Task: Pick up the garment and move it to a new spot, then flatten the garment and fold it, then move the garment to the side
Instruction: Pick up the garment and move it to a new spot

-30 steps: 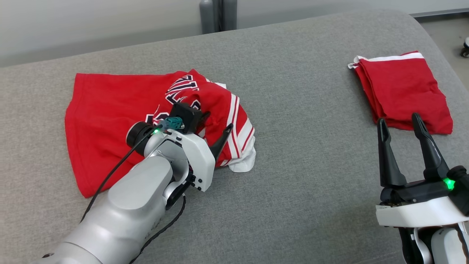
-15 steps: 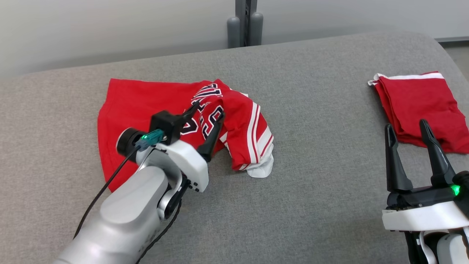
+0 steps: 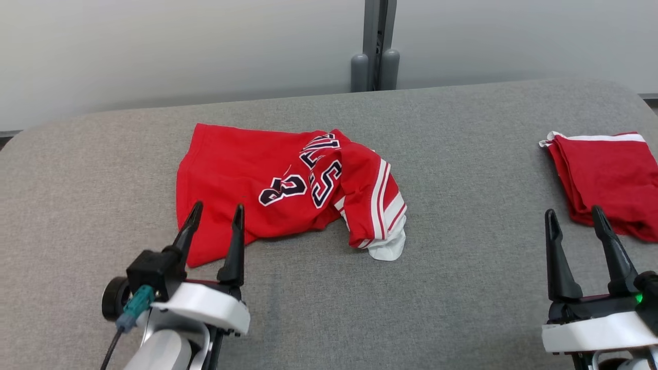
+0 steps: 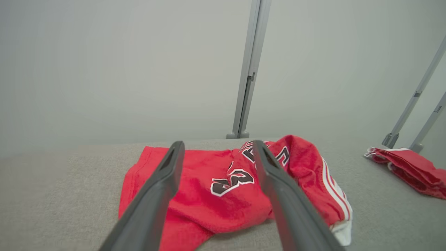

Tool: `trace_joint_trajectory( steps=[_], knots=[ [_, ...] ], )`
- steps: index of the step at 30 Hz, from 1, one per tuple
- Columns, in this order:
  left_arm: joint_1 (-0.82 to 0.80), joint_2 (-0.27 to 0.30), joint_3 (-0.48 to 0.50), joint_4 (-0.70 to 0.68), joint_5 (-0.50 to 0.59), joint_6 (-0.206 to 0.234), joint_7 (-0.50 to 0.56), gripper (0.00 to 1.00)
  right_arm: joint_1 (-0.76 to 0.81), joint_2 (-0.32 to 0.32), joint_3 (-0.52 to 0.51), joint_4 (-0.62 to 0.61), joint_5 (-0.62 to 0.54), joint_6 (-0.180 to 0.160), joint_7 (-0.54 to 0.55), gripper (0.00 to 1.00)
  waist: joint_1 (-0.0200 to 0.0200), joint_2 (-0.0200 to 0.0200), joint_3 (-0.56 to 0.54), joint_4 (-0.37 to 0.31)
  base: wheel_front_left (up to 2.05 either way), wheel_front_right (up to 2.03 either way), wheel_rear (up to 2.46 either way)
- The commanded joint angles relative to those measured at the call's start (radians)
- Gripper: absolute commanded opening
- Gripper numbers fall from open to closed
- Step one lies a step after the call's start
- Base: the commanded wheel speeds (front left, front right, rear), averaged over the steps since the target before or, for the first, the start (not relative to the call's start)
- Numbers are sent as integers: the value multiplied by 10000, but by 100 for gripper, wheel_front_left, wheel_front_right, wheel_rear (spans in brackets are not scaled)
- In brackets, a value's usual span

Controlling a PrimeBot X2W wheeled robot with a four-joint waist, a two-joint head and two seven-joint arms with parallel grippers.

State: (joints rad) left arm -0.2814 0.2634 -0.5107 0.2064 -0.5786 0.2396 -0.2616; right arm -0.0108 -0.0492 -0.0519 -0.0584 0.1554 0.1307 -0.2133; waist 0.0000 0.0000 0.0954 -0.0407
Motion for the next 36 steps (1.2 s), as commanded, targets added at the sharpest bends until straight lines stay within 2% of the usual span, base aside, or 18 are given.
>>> trace_joint_trajectory(
  steps=[1,8,16,26,36],
  knots=[
    [728,-79,491,-383,483,-53,-46,100,230,-36,8,144,-97,3,-143,100,0,0,-201,171,0,0,0],
    [2055,-506,1680,-918,1160,-133,-45,100,389,-36,155,536,212,3,-342,100,0,0,-523,267,0,0,0],
    [2894,-1073,2730,-871,1658,-710,-46,100,186,-36,486,1162,312,3,-476,100,0,0,-766,344,0,0,0],
    [3028,-1480,3236,-579,2278,-1311,-47,100,45,-38,621,1520,321,3,-536,100,0,0,-791,303,0,0,0],
    [2894,-1686,3496,-459,2638,-1613,-47,100,70,-36,582,1359,336,3,-539,100,0,0,-655,325,0,0,0]
  ],
)
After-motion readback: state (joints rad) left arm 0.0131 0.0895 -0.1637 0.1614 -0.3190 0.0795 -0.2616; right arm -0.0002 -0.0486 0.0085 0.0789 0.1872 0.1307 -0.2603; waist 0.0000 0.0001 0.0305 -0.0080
